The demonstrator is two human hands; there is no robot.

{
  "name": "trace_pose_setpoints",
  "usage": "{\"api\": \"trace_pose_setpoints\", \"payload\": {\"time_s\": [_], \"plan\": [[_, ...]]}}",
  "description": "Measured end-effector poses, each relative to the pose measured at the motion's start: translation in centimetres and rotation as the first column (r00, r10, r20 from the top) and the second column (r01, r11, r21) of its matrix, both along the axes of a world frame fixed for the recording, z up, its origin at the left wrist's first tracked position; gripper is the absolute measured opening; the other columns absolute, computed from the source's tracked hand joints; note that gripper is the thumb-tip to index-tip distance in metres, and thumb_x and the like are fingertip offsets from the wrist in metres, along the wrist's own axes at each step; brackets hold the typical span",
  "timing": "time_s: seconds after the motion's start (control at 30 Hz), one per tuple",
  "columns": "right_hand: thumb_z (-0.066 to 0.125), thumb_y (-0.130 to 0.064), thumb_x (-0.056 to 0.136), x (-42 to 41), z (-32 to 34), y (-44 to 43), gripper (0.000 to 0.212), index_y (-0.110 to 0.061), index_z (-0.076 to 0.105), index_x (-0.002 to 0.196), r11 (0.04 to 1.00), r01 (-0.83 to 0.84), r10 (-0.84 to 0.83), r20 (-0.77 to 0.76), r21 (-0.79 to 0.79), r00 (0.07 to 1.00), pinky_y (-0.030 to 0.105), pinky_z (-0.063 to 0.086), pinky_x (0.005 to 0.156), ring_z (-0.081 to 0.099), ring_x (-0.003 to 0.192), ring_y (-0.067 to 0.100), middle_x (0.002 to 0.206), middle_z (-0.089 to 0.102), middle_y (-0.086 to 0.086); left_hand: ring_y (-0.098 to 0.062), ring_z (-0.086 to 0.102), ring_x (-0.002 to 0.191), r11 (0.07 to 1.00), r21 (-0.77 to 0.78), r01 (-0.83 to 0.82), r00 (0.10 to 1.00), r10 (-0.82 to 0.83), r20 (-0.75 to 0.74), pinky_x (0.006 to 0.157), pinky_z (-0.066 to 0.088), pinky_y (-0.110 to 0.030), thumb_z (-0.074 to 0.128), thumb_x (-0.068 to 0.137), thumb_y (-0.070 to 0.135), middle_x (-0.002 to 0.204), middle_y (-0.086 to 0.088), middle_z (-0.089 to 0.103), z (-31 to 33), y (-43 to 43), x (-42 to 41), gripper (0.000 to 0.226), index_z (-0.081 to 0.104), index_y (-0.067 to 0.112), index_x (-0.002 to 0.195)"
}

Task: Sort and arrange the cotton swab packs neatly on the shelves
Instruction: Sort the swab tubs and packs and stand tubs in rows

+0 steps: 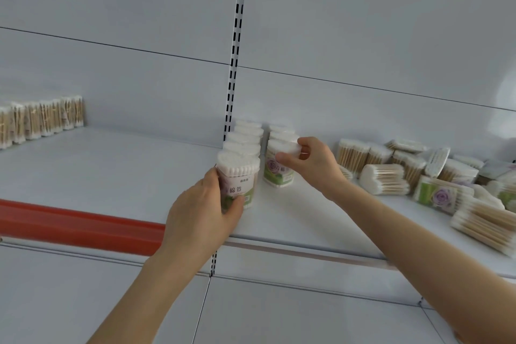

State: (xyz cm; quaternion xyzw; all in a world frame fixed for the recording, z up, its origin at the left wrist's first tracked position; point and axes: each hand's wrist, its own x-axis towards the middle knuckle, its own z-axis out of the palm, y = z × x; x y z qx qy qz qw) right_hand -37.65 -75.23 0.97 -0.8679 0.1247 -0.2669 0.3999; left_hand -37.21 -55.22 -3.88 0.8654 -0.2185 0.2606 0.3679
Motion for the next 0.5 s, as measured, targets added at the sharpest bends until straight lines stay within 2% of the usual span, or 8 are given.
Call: {"api": "trace_pose_setpoints", "payload": {"time_s": [0.1, 0.2, 0.27, 0.33, 0.4, 0.5], "plan": [[0.073, -0.033, 0.078, 0.1, -0.2, -0.2, 0.068, -0.007, 0.042, 0.132, 1.000, -0.008, 0.008, 0.003, 0.015, 1.000, 0.020, 0.037, 0.077, 0.049, 0.093, 0.010, 0.098, 0.049, -0.006, -0.013, 0.043, 0.075, 1.000, -0.016, 0.023, 1.000, -0.023, -0.012, 0.060, 0.029, -0.025, 0.053, 0.089, 0.040, 0.094, 0.004, 0.056, -0.1, 0.1, 0.0, 0.039, 0.045, 0.016, 0.119], [0.072, -0.033, 0.078, 0.0, -0.4, -0.5, 0.068, -0.008, 0.041, 0.133, 1.000, -0.019, 0.019, 0.003, 0.018, 1.000, 0.019, 0.036, 0.078, 0.049, 0.091, 0.007, 0.102, 0.053, -0.006, -0.014, 0.045, 0.078, 0.999, -0.022, 0.044, 0.999, -0.045, -0.008, 0.062, 0.029, -0.024, 0.053, 0.089, 0.042, 0.104, 0.003, 0.061, -0.2, 0.1, 0.0, 0.042, 0.045, 0.016, 0.120], [0.072, -0.030, 0.078, -0.3, -0.3, -0.7, 0.064, -0.007, 0.043, 0.130, 0.999, -0.034, 0.034, 0.000, 0.017, 0.999, 0.019, 0.039, 0.079, 0.051, 0.089, 0.006, 0.096, 0.055, -0.009, -0.019, 0.054, 0.090, 0.998, -0.017, 0.064, 0.998, -0.064, -0.005, 0.065, 0.031, -0.023, 0.054, 0.088, 0.045, 0.114, -0.001, 0.060, -0.3, 0.3, -0.1, 0.049, 0.043, 0.015, 0.126], [0.072, -0.031, 0.078, -0.8, -0.1, -1.5, 0.068, -0.005, 0.042, 0.133, 0.999, -0.029, 0.028, 0.021, 0.038, 0.999, 0.022, 0.042, 0.087, 0.055, 0.101, 0.011, 0.112, 0.058, 0.000, -0.022, 0.054, 0.108, 0.997, -0.022, 0.079, 0.997, -0.079, -0.009, 0.071, 0.034, -0.023, 0.055, 0.087, 0.045, 0.124, -0.005, 0.056, -0.5, 0.5, -0.2, 0.061, 0.037, 0.011, 0.135], [0.070, -0.032, 0.079, -1.2, 0.2, -2.8, 0.067, -0.004, 0.043, 0.133, 1.000, 0.009, -0.009, 0.031, -0.015, 0.999, 0.026, 0.042, 0.094, 0.055, 0.109, 0.015, 0.125, 0.055, 0.008, -0.025, 0.051, 0.116, 0.996, -0.030, 0.085, 0.996, -0.085, -0.006, 0.079, 0.040, -0.030, 0.056, 0.087, 0.043, 0.129, -0.010, 0.053, -0.5, 0.7, -0.4, 0.069, 0.030, 0.007, 0.141], [0.067, -0.034, 0.082, -1.6, 0.3, -5.1, 0.056, -0.004, 0.051, 0.126, 0.984, 0.092, -0.096, -0.024, -0.155, 0.995, 0.031, 0.042, 0.098, 0.056, 0.113, 0.020, 0.123, 0.057, 0.010, -0.027, 0.049, 0.119, 0.997, -0.018, 0.076, 0.997, -0.077, -0.008, 0.086, 0.041, -0.035, 0.056, 0.088, 0.040, 0.131, -0.012, 0.051, -0.6, 0.8, -0.6, 0.072, 0.026, 0.006, 0.144]]}}
